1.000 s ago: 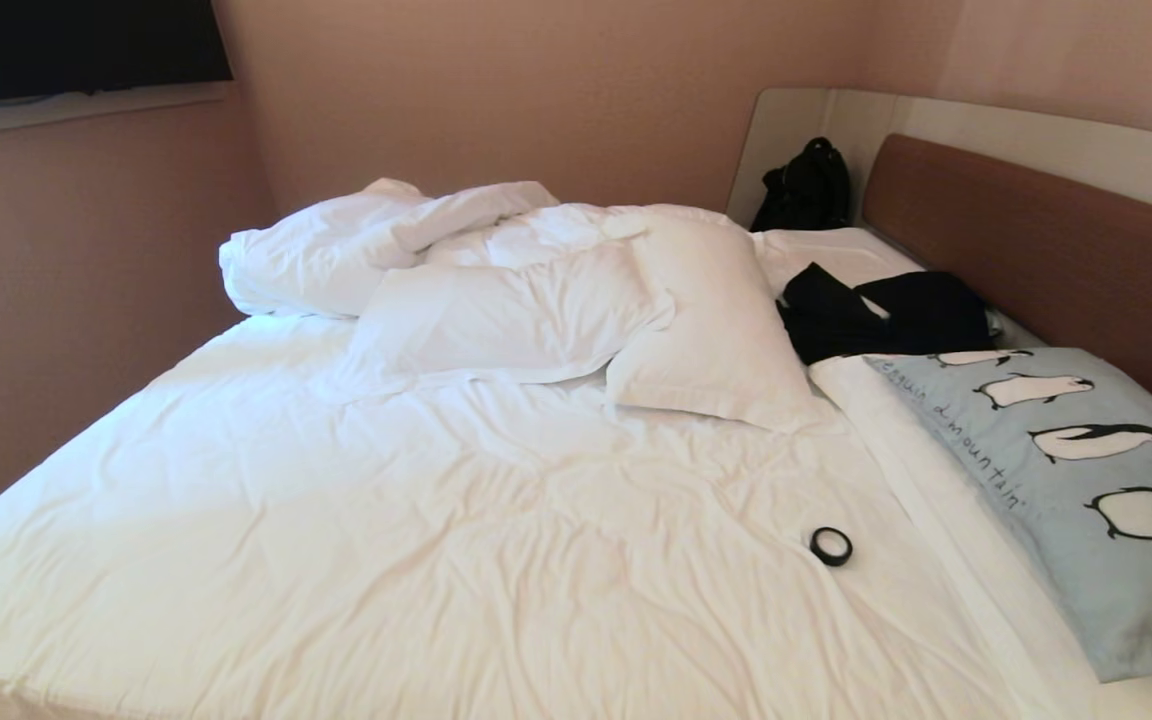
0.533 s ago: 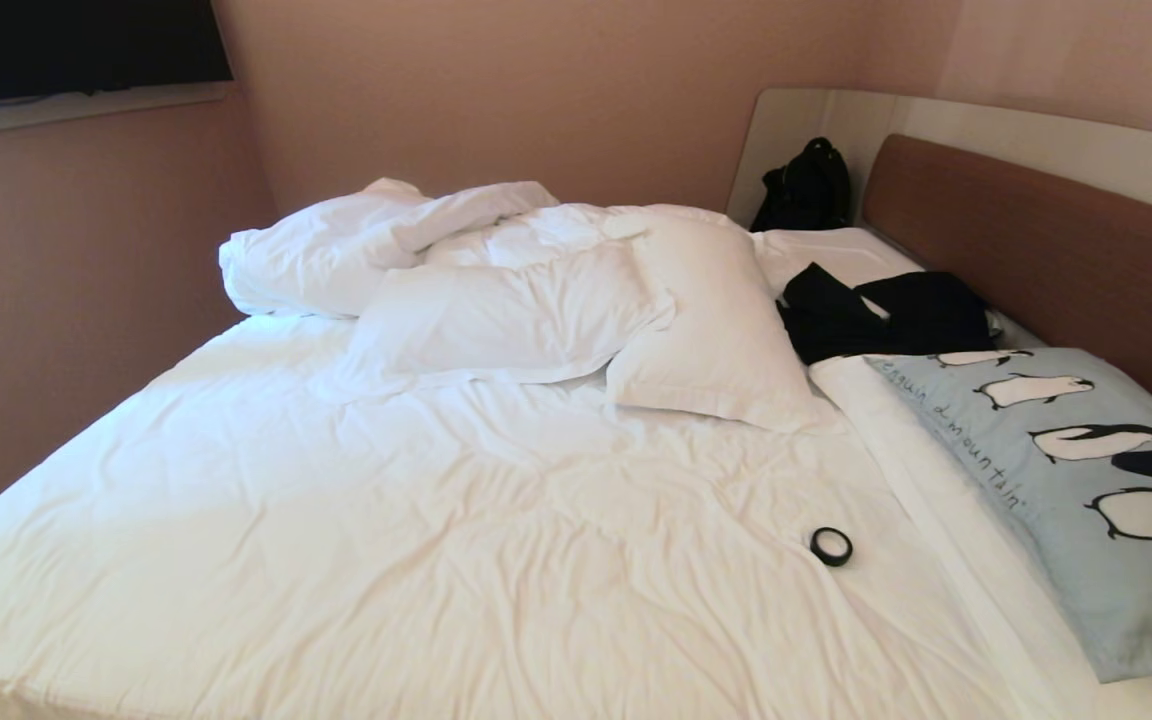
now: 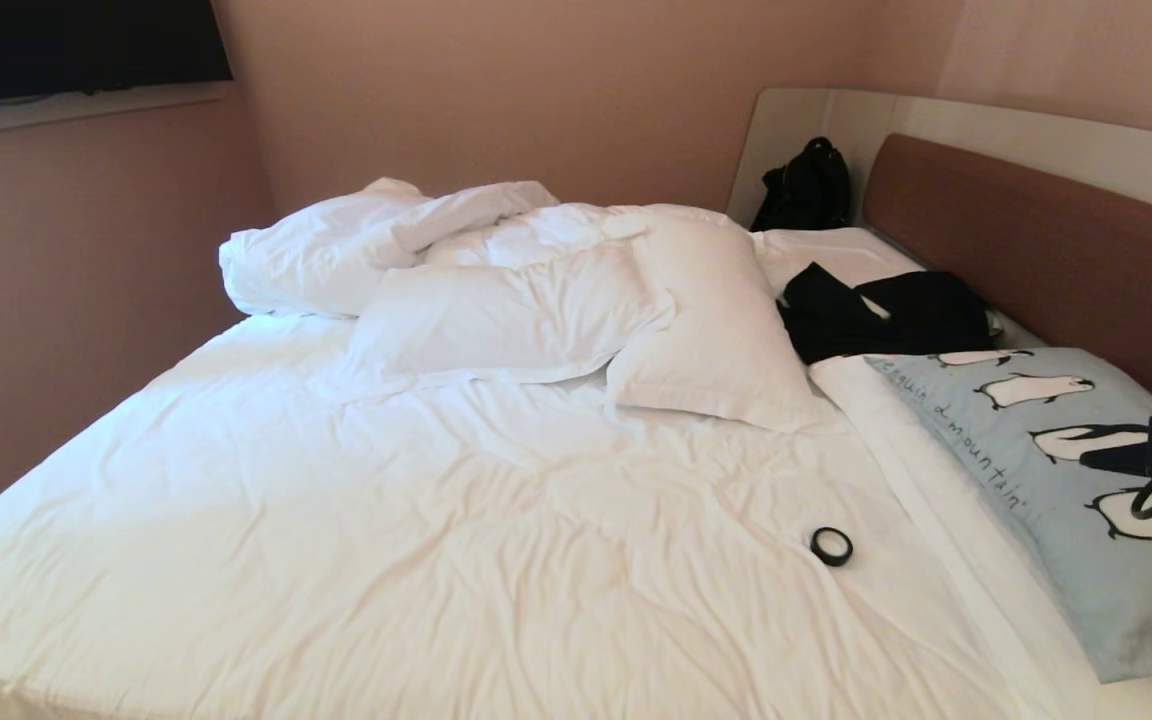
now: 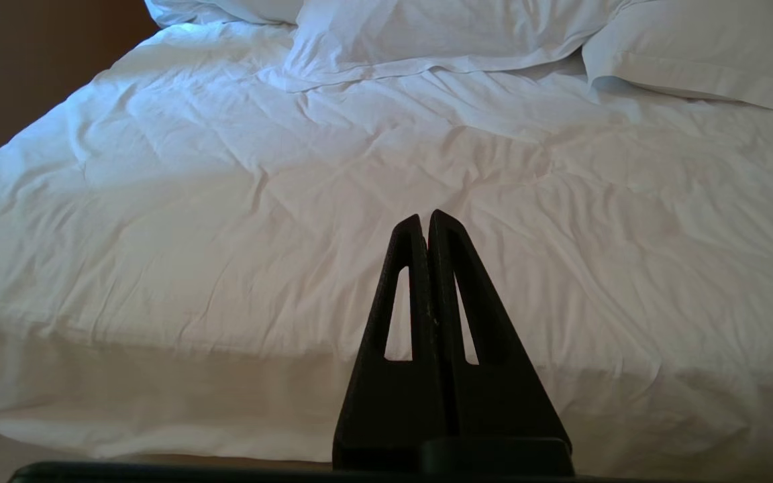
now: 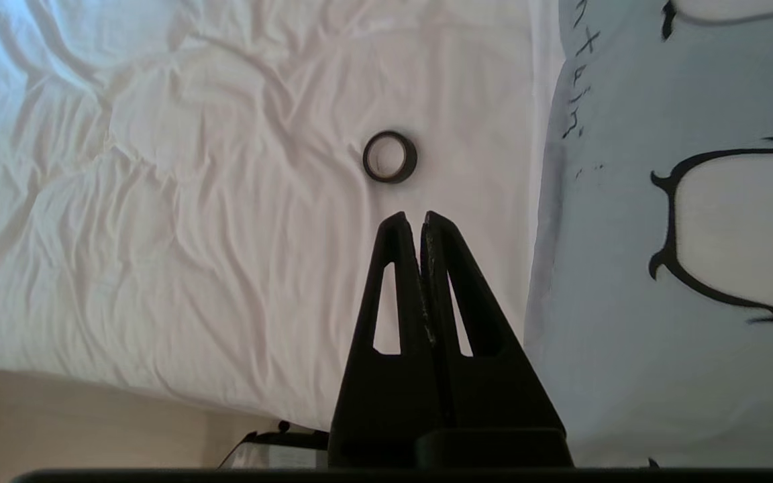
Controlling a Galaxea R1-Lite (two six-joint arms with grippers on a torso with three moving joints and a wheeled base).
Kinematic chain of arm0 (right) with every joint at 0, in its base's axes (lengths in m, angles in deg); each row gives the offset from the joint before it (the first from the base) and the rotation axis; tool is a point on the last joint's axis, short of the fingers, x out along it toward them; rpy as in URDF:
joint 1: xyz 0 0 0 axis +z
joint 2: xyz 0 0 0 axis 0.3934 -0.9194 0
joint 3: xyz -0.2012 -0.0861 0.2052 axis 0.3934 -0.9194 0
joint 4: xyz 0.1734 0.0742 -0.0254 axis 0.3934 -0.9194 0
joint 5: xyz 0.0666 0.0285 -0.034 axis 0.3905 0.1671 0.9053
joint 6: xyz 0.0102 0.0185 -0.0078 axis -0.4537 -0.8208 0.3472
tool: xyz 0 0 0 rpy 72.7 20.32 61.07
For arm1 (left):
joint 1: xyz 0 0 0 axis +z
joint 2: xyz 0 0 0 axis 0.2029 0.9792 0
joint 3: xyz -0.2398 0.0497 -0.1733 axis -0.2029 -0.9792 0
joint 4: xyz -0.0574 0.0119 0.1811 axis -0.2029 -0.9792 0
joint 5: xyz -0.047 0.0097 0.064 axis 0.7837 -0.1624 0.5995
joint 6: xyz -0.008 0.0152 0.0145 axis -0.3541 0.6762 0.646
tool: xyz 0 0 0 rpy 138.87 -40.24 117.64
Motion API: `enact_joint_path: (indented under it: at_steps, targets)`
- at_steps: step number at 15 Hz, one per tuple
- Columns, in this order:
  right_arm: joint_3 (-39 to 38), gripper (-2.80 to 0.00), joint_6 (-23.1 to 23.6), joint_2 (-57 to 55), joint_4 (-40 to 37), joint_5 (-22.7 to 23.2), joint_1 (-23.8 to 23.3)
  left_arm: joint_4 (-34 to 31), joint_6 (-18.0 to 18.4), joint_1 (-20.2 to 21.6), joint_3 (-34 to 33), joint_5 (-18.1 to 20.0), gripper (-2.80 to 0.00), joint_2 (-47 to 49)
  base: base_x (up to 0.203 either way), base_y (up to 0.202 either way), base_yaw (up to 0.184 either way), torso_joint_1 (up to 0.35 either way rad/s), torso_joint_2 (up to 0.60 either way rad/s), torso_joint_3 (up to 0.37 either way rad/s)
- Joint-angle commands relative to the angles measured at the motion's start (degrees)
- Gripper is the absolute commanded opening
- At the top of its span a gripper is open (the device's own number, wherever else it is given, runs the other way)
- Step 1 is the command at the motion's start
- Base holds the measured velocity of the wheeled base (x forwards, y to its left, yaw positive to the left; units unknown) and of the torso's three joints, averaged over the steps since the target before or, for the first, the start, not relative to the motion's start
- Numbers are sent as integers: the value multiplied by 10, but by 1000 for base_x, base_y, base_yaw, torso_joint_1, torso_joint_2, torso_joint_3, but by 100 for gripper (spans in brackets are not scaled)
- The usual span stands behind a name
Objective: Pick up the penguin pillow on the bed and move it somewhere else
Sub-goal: Pick up the pillow
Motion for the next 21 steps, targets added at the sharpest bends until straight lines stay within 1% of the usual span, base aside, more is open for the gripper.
enact_joint_path:
  at_steps: [1, 2, 3, 6, 7, 9, 12, 15, 18, 21]
  targets:
    - [-26, -280, -20, 112, -3, -46, 16, 0, -1, 0, -1, 0, -280, 0, 0, 0, 0, 0, 0, 0]
    - [-42, -280, -30, 154, -10, -22, 20, 0, 0, 0, -1, 0, -280, 0, 0, 0, 0, 0, 0, 0]
    - [-58, -280, -39, 199, -26, 12, 24, 0, 0, 1, -1, 0, -280, 0, 0, 0, 0, 0, 0, 0]
    - [-80, -280, -51, 325, -131, 93, 29, 0, -1, 0, -1, 0, -280, 0, 0, 0, 0, 0, 0, 0]
    - [-86, -280, -53, 365, -173, 113, 30, 0, 0, 0, -1, 0, -280, 0, 0, 0, 0, 0, 0, 0]
    - [-95, -280, -53, 439, -238, 135, 30, 0, -1, 0, -1, 0, -280, 0, 0, 0, 0, 0, 0, 0]
    - [-96, -280, -55, 523, -313, 146, 32, 0, -1, 1, -1, 0, -280, 0, 0, 0, 0, 0, 0, 0]
    - [-97, -280, -55, 609, -374, 145, 32, 0, 0, 0, -1, 0, -280, 0, 0, 0, 0, 0, 0, 0]
    - [-96, -280, -55, 698, -386, 143, 36, 0, -1, 0, -1, 0, -280, 0, 0, 0, 0, 0, 0, 0]
    - [-84, -280, -55, 753, -388, 130, 72, 0, 0, 0, -1, 0, -280, 0, 0, 0, 0, 0, 0, 0]
